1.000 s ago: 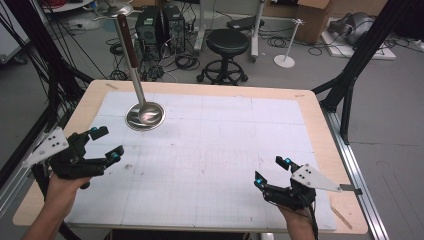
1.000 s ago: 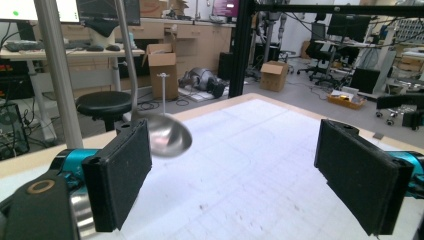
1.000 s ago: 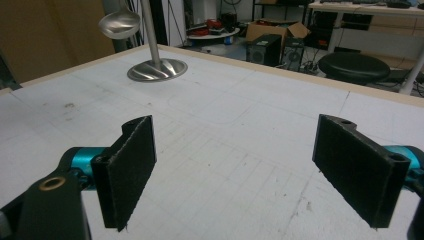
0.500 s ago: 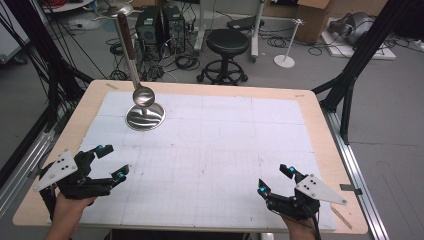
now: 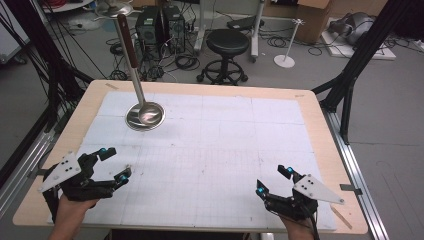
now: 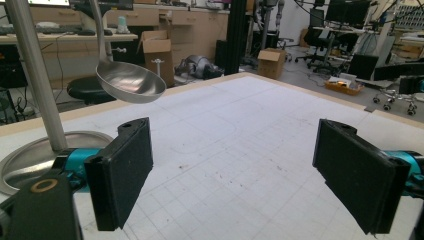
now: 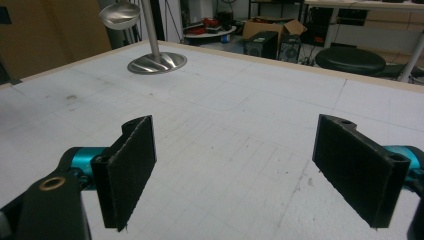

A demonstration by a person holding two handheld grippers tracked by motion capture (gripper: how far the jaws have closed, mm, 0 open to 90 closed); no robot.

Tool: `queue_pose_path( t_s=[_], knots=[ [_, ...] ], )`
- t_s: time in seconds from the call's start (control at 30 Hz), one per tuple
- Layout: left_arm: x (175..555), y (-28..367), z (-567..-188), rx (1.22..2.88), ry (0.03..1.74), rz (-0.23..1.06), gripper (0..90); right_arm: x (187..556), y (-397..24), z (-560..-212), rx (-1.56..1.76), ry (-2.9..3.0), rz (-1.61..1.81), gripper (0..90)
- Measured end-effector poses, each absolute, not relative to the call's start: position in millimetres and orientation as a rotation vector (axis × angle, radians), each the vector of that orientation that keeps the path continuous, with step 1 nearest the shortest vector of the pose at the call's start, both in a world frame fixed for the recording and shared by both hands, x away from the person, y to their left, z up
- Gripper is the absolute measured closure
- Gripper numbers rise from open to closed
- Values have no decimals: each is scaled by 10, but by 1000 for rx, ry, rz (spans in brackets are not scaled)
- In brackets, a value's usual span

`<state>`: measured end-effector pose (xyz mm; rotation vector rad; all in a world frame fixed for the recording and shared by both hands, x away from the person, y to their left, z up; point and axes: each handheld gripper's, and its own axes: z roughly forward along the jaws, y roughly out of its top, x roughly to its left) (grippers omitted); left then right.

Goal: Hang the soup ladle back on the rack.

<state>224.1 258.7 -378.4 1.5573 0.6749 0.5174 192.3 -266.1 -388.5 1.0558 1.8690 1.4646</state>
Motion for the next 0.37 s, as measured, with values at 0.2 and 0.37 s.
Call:
queue_pose_path(
  t_s=[0.2, 0.37],
  knots=[
    [2228, 2583, -3787, 1559, 668, 521, 167, 1929, -2660, -3892, 1065, 1873, 1469, 162],
    [2232, 2585, -3790, 1559, 673, 523, 167, 1934, -2658, -3898, 1070, 1881, 1465, 162]
  ],
)
